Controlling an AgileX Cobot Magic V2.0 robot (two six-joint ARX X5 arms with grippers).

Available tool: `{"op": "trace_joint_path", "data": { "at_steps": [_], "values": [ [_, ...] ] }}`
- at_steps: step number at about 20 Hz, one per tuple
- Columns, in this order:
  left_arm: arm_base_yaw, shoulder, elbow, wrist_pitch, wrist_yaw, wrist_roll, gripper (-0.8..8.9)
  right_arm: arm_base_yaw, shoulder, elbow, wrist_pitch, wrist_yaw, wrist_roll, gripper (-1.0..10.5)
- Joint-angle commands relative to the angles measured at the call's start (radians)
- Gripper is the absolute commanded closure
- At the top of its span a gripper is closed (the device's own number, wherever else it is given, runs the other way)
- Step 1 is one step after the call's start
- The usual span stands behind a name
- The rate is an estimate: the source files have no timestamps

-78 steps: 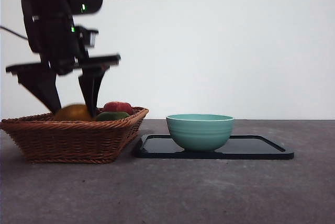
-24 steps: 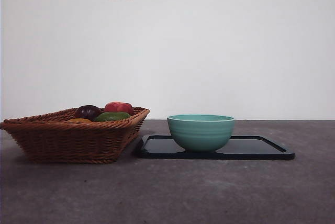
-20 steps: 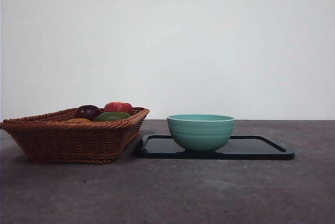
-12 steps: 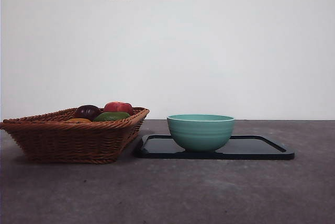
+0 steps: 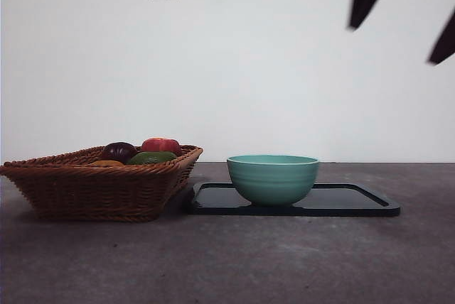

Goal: Pick up the wifruite, put it on the bowl, pick up the plate, put it on desk

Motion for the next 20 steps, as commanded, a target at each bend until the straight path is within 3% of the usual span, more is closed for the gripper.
{"op": "trace_joint_path", "data": {
  "at_steps": [1,12,20],
  "values": [
    [-0.007,0.001,0.009,0.011,0.007,0.011,2.86,-0.012,0.19,0.128,-0.012,-0.016,0.001,4.0],
    [-0.007,0.001,0.01,0.012,0.007,0.011,2.86,-0.096,0.812,0.677,-0.105,-0.018,-0.089,4.0],
    [-0.007,0.001,0.01,0.021,0.007,0.008,2.86,-0.13,0.969,0.729,-0.105,-0.017,-0.099,4.0]
  ]
}}
